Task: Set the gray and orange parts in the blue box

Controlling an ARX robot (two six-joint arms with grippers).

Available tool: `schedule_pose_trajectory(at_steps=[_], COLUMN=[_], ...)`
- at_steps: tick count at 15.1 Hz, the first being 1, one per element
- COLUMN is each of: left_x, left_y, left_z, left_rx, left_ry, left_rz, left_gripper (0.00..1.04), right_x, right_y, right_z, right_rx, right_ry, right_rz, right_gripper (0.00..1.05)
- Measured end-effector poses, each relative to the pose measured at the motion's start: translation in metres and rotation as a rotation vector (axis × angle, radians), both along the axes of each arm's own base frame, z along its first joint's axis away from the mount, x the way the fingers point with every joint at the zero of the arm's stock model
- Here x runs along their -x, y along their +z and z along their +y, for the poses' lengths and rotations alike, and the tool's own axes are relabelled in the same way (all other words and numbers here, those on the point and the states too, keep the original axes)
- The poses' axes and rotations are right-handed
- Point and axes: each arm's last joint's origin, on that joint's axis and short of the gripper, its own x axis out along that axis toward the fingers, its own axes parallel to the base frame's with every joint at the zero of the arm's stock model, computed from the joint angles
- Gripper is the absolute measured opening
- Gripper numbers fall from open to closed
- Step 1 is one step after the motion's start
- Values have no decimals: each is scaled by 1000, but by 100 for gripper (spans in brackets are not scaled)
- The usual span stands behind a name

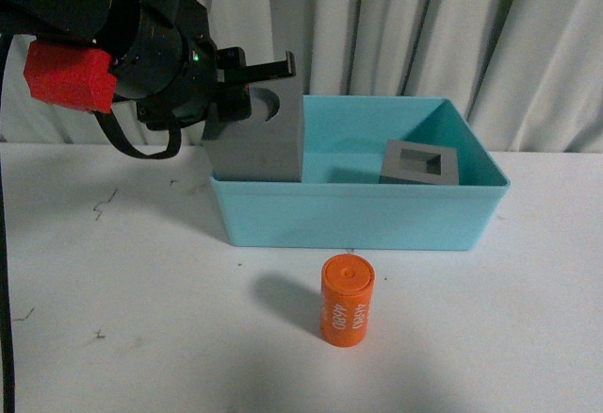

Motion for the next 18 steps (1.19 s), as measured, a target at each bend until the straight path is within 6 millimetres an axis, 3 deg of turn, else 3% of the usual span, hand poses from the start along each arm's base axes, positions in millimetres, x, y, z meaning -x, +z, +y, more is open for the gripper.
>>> schedule_pose_trajectory(at_steps=[7, 10, 11, 12, 13, 16, 18], left_x=[-4, 6, 22, 102, 189, 255, 266], left_y=[-10, -18, -13, 36, 42, 11, 8], left_z=[3, 8, 18, 50, 88, 115, 116], left_rx=[-2, -10, -2, 122, 201, 243, 259], left_ry=[-3, -1, 16, 73, 206, 373, 387], left_rz=[15, 43, 46, -10, 14, 84, 72], left_gripper=[23, 58, 78, 98, 98, 98, 98], right_x=[0, 0, 0, 0, 0, 0, 0], right_y=[0, 0, 0, 0, 0, 0, 0], right_z=[0, 0, 0, 0, 0, 0, 0], right_rx=[0, 0, 0, 0, 0, 0, 0], right_ry=[0, 0, 0, 0, 0, 0, 0], right_rz=[0, 0, 0, 0, 0, 0, 0], right_gripper=[98, 98, 98, 98, 98, 98, 98])
